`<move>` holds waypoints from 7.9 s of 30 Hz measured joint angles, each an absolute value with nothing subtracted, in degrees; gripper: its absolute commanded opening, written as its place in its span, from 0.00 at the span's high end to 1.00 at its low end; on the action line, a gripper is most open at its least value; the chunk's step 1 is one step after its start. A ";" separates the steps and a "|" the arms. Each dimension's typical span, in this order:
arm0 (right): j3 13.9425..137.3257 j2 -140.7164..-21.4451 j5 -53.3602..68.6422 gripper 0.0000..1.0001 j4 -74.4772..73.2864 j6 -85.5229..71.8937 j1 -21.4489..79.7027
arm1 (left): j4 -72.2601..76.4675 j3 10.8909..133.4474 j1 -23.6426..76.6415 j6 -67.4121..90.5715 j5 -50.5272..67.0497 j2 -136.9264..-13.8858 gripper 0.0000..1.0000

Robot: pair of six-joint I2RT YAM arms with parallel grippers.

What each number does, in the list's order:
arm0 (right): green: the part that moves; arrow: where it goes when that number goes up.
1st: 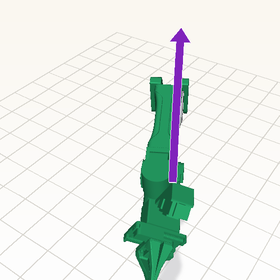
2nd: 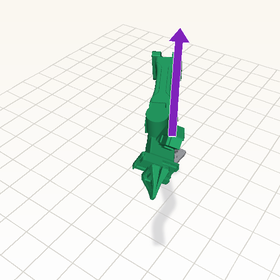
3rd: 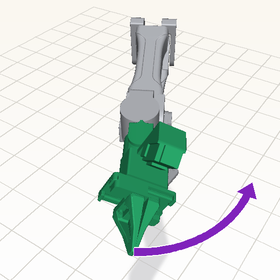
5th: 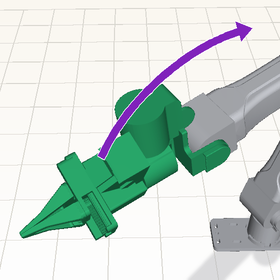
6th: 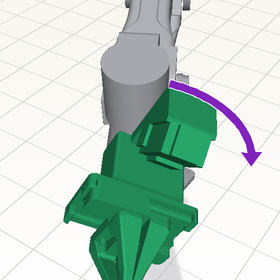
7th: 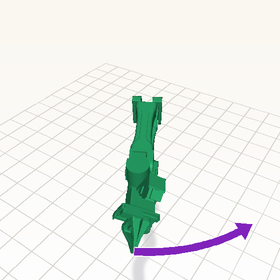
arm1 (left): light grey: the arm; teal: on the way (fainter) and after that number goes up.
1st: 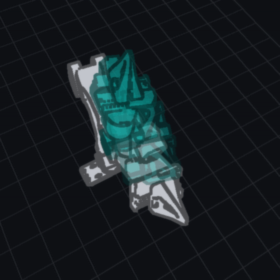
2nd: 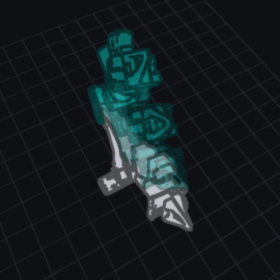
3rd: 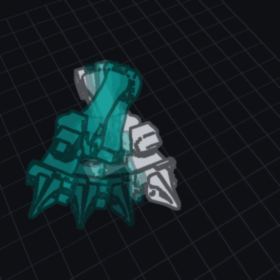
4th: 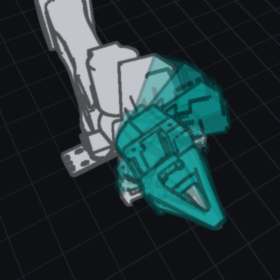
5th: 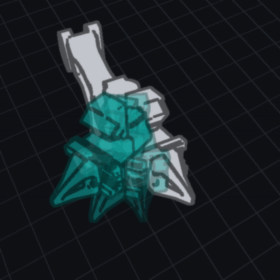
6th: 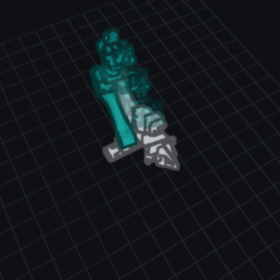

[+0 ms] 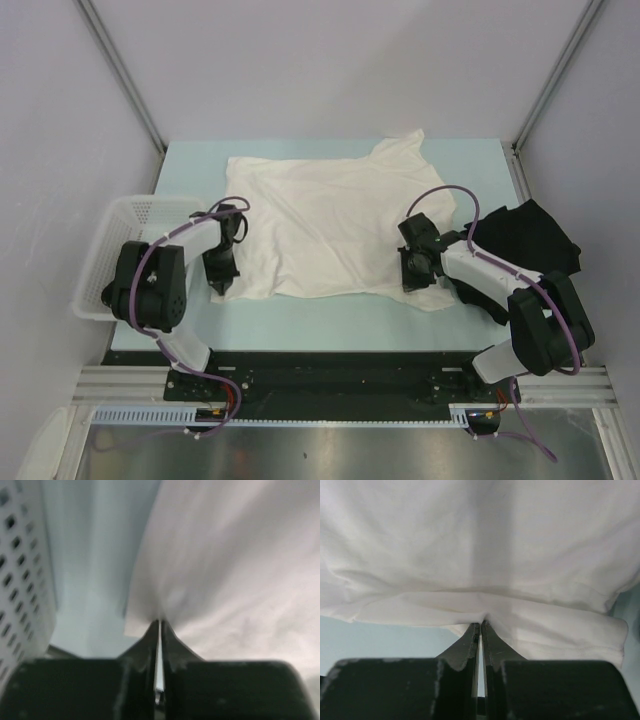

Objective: Fold and stack the t-shirts
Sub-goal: Grap the side of the flattened tshirt closest away from the robot with both arms, then fold the flattened tshirt in 1/3 of the way

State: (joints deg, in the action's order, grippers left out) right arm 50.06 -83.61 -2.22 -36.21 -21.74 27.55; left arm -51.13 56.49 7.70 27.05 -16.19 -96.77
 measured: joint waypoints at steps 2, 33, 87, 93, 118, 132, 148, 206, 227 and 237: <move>50.06 -83.61 -2.09 0.92 -36.10 -21.76 27.49 | -52.31 57.04 8.62 27.03 -15.20 -97.56 0.75; 50.06 -83.61 -1.02 0.92 -35.20 -22.02 27.46 | -61.43 57.45 17.61 27.09 -16.19 -95.88 0.65; 50.06 -82.83 0.95 0.93 -36.29 -18.31 24.62 | -54.30 52.45 9.91 30.06 -16.40 -94.35 0.73; 50.06 -82.83 1.04 0.93 -36.25 -18.31 24.51 | -53.54 51.51 9.91 30.44 -14.61 -93.41 0.91; 50.70 -81.54 0.97 0.93 -36.07 -18.37 23.75 | -59.75 58.65 9.91 29.78 -16.08 -89.03 1.00; 58.78 -81.54 -5.15 0.96 -37.19 -15.33 19.16 | -63.20 70.50 9.80 27.79 -19.16 -89.47 1.00; 65.87 -86.48 -5.56 1.00 -35.62 -10.55 17.54 | -63.94 80.53 7.22 25.12 -19.81 -95.70 1.00; 80.71 -105.14 -10.07 1.00 -27.97 4.80 13.98 | -65.34 112.09 4.03 17.41 -21.23 -121.64 1.00; 81.08 -112.29 -11.77 0.99 -20.43 4.64 13.63 | -55.44 111.09 3.95 17.41 -20.82 -128.53 1.00; 81.14 -114.39 -11.73 0.92 -18.50 4.49 12.93 | -52.05 108.88 3.95 17.45 -21.32 -128.70 0.88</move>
State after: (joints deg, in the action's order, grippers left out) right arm 81.14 -114.39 -11.73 -18.50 4.49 12.93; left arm -52.05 108.88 3.95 17.45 -21.32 -128.70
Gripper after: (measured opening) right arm 0.054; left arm 0.061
